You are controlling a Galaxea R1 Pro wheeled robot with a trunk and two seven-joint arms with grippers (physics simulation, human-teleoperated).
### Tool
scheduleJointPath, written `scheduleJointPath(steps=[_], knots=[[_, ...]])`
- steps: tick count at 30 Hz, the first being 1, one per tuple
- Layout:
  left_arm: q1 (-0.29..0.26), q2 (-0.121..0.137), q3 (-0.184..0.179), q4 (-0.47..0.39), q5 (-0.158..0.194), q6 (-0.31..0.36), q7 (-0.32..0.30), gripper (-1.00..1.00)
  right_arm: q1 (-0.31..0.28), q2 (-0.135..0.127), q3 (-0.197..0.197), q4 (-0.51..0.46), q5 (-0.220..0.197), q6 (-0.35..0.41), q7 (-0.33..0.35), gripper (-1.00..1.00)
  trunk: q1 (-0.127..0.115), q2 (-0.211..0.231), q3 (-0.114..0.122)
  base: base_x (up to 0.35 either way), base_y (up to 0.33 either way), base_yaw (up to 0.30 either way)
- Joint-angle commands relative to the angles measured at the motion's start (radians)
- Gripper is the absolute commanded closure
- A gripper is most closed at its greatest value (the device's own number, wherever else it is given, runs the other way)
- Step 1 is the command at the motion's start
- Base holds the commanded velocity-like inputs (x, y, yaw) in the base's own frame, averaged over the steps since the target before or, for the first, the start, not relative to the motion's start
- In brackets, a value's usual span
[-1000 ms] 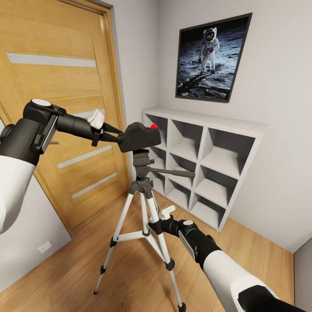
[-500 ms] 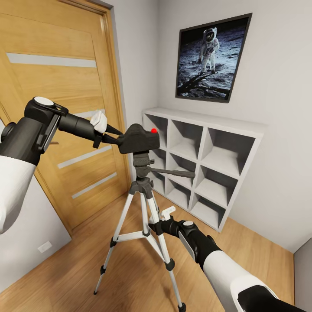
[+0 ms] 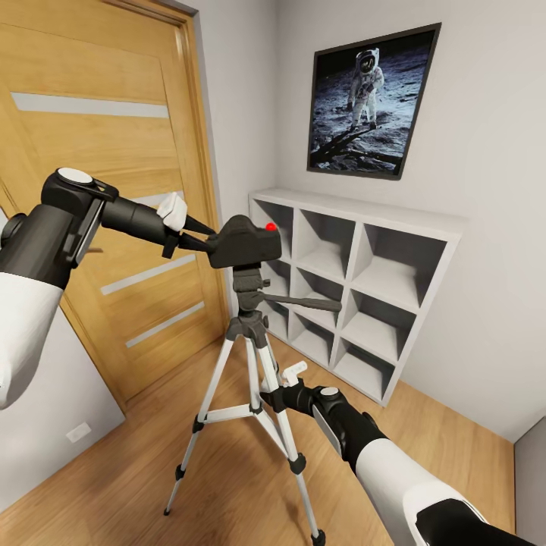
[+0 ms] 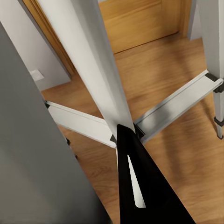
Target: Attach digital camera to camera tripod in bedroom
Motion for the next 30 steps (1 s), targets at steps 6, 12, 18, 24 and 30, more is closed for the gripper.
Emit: scheduleJointPath(steps=[6, 12, 18, 24, 30], knots=[[-0.002, -0.007, -0.001, 0.009, -0.006, 0.008, 0.002, 1.0, 0.0, 0.0, 0.002, 0.0, 0.009, 0.006, 0.004, 1.0, 0.001, -0.002, -0.002, 0.0, 0.0, 0.0], [-0.002, -0.015, -0.004, 0.011, -0.006, 0.009, 0.006, -1.0, 0.0, 0.0, 0.002, -0.001, 0.012, 0.006, 0.003, 1.0, 0.001, -0.002, -0.002, 0.0, 0.0, 0.0], [-0.003, -0.007, -0.001, 0.001, -0.005, 0.009, 0.022, -1.0, 0.0, 0.0, 0.002, 0.0, 0.026, 0.006, 0.003, 1.0, 0.001, -0.002, -0.002, 0.0, 0.0, 0.0], [-0.003, -0.007, -0.001, 0.0, -0.005, 0.008, 0.026, -1.0, 0.0, 0.0, 0.002, 0.0, 0.026, 0.006, 0.003, 1.0, 0.001, -0.002, -0.002, 0.0, 0.0, 0.0], [-0.003, -0.007, 0.009, 0.012, -0.004, 0.013, 0.029, -1.0, 0.0, 0.0, 0.002, 0.0, 0.026, 0.006, 0.004, 1.0, 0.001, -0.002, -0.002, 0.0, 0.0, 0.0]])
